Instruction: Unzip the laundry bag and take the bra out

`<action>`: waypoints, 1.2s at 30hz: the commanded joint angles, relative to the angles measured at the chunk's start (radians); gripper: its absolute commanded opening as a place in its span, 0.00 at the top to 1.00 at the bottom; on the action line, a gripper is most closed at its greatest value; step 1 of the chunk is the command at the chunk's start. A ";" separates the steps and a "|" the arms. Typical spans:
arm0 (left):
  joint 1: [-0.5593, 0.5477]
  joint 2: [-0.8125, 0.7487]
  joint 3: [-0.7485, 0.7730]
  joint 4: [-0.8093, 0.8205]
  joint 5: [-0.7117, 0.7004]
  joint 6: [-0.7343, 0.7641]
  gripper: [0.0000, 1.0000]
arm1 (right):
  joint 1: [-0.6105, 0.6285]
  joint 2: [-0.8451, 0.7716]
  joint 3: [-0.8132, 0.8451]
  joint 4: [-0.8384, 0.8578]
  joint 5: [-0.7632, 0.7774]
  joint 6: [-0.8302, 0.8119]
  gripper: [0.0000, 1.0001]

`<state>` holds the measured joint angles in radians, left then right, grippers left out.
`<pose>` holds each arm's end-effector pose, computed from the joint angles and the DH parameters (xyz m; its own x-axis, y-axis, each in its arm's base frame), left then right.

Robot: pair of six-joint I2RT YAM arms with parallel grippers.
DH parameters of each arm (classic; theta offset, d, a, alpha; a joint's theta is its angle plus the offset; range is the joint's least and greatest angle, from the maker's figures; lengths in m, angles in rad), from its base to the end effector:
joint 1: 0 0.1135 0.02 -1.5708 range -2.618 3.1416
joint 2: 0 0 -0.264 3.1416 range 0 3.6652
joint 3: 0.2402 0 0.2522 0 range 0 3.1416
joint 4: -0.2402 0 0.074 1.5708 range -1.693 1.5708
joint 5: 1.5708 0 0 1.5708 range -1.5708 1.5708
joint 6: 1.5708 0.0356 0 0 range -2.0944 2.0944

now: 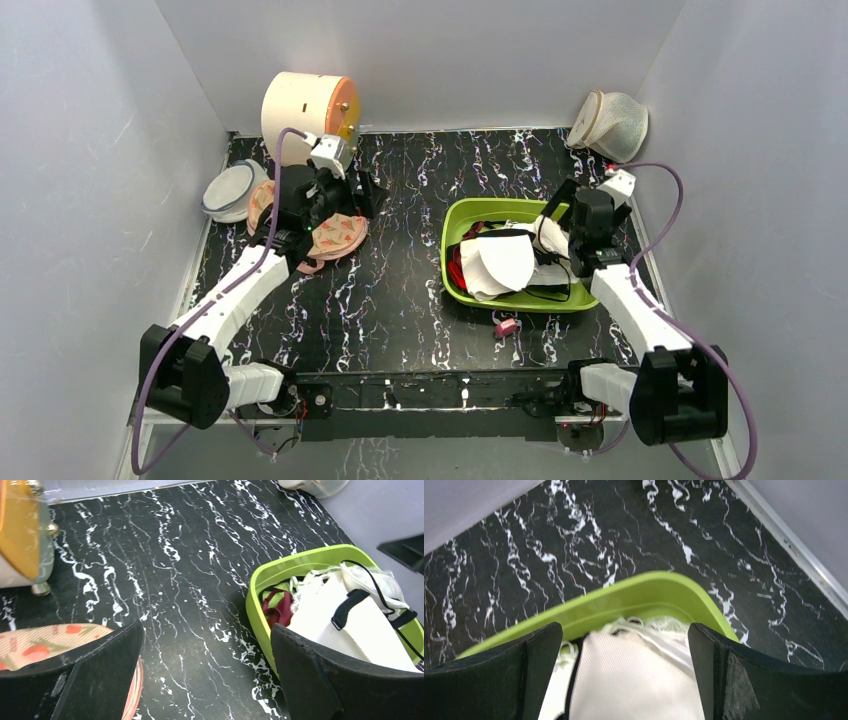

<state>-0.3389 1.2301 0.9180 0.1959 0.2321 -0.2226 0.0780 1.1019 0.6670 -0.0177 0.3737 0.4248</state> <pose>0.2720 -0.1045 0.3316 -0.2256 -0.1483 -0.9629 0.5016 0.8296 -0.2453 0.2448 0.0061 0.2534 -0.2922 0.3620 -0.8852 0.4118 0.8830 0.2252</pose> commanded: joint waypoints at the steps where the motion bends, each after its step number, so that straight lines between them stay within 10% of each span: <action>1: -0.020 0.034 0.090 0.036 0.036 0.042 0.02 | -0.008 0.108 0.167 0.091 0.085 0.004 0.02; 9: -0.056 -0.006 0.018 0.048 -0.017 0.076 0.02 | -0.038 0.475 0.498 0.170 0.228 -0.023 0.02; 13: -0.093 -0.053 0.000 0.056 -0.055 0.086 0.02 | -0.016 0.525 0.327 0.753 0.333 -0.172 0.02; 16: -0.102 -0.056 0.004 0.052 -0.051 0.094 0.02 | 0.005 0.568 0.309 0.875 0.409 -0.204 0.02; 36: -0.124 0.009 0.041 0.004 -0.049 0.092 0.02 | -0.102 1.169 0.875 0.659 0.432 -0.158 0.02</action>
<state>-0.4576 1.2304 0.9169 0.2016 0.1825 -0.1444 0.0181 2.2112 1.3624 0.7052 0.7654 0.2211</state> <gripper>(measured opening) 0.983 0.980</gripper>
